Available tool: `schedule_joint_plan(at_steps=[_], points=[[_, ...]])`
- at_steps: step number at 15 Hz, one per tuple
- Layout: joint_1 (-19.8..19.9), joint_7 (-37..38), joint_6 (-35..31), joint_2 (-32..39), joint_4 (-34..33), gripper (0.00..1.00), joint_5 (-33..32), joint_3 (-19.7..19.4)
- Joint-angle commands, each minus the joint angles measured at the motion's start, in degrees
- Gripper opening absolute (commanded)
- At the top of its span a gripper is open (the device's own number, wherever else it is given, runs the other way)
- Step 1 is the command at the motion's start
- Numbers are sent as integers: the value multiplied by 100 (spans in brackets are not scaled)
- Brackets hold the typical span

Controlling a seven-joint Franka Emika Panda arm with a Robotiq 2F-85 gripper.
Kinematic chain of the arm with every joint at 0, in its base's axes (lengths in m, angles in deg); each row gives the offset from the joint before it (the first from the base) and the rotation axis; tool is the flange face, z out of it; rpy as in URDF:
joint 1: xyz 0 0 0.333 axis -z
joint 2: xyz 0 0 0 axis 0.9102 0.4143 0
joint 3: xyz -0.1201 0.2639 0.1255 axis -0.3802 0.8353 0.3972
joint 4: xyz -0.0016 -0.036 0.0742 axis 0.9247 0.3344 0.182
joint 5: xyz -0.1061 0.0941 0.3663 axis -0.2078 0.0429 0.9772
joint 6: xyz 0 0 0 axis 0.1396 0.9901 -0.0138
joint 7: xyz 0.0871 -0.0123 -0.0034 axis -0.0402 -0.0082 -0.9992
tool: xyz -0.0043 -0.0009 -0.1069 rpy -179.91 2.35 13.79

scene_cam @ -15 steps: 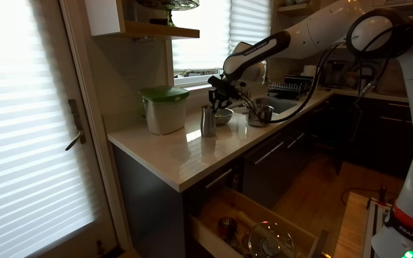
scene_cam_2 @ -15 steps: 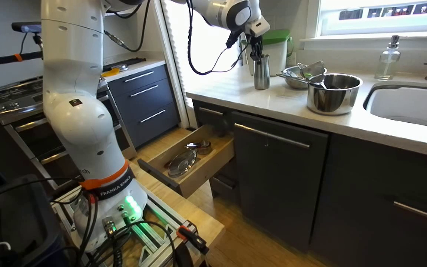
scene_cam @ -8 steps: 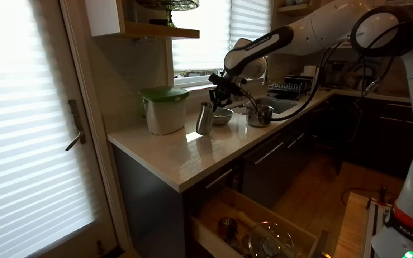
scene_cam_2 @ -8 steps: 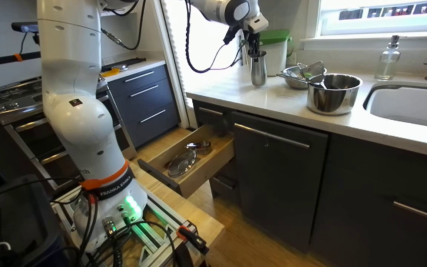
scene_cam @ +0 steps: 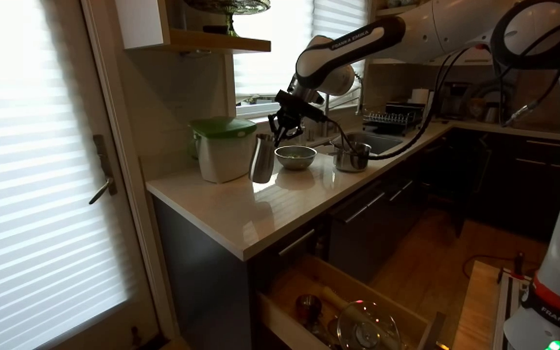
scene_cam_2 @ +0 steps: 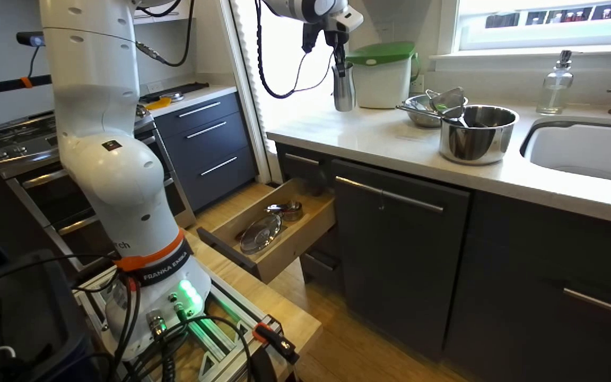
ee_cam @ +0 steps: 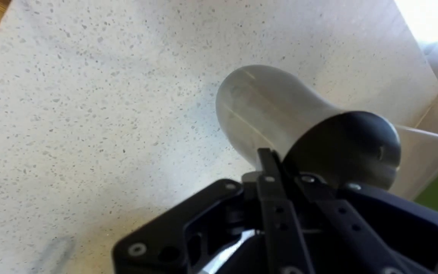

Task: Move the silver bottle to the left

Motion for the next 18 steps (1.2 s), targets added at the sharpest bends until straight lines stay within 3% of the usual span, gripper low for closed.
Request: schedule_joint_plan(at_steps=[1,3,7,15,18], points=[[-92,-52,43,-4,-17,1,45,-118],[-305,51,-25,468,-581,1,-372,-151],[-657,21,503,1323,-1908,1,-1058,-216],[-925,-470,934,2907,-4261,1,-787,33],[-965,-693,1166,3272,-4863,1,-672,170]])
